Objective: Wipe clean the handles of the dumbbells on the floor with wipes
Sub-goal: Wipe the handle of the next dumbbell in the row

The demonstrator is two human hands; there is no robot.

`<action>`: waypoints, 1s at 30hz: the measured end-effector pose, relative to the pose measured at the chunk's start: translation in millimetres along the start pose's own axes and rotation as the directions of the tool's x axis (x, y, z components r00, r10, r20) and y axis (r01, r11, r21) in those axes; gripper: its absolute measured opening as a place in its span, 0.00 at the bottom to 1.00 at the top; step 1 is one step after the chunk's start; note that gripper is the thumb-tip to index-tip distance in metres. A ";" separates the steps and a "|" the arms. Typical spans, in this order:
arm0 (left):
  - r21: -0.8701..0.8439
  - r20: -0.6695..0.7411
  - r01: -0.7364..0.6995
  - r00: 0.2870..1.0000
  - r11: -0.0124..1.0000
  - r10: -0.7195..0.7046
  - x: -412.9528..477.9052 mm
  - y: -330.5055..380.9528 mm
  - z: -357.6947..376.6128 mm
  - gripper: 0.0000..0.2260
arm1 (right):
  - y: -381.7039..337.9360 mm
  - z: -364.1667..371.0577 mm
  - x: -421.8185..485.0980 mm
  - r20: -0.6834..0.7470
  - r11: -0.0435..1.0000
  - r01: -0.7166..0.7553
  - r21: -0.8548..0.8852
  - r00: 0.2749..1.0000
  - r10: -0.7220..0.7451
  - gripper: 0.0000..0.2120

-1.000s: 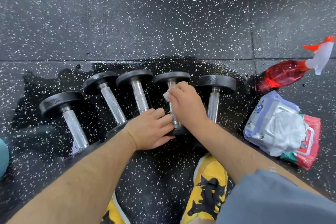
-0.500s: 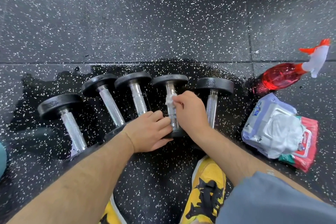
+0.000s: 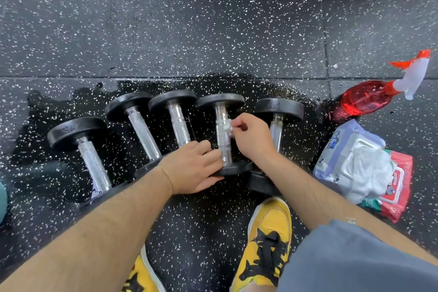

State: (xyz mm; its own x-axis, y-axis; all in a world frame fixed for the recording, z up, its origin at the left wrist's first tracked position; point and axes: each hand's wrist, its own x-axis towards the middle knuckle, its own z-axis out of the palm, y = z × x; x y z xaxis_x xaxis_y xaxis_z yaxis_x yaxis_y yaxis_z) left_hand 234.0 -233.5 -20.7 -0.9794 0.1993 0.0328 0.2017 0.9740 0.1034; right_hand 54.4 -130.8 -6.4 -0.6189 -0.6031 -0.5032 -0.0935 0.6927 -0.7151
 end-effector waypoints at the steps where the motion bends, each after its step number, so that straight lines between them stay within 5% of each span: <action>1: -0.004 0.003 -0.004 1.000 1.000 0.004 0.2 0.5 -0.3 0.16 | -3.6 -0.5 3.8 -0.013 0.999 -0.002 0.033 1.000 0.003 0.08; 7: 0.007 0.005 -0.009 1.000 1.000 0.009 -0.6 0.4 0.1 0.15 | -1.1 -1.2 -15.4 0.003 0.999 0.018 -0.038 1.000 -0.018 0.07; 18: 0.002 -0.032 -0.013 0.999 1.000 0.013 0.4 0.3 2.2 0.16 | -4.4 11.9 -15.3 0.010 0.886 0.352 -0.303 0.930 -0.366 0.09; 23: 0.007 -0.019 -0.004 1.000 1.000 0.004 1.0 1.0 2.2 0.17 | -8.6 10.6 -3.2 -0.118 0.926 0.310 -0.217 0.933 -0.340 0.09; 30: 0.031 -0.027 -0.006 1.000 1.000 0.007 1.7 0.0 -0.7 0.17 | -6.3 14.0 -5.8 -0.080 0.877 0.381 -0.292 0.904 -0.419 0.09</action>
State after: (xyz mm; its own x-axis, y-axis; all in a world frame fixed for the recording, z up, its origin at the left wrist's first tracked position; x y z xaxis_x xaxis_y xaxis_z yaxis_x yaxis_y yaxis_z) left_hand 232.3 -233.3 -20.0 -0.9774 0.2027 0.0600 0.2068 0.9757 0.0724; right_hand 69.5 -137.3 -5.8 -0.5828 -0.8043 -0.1164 -0.5456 0.4934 -0.6774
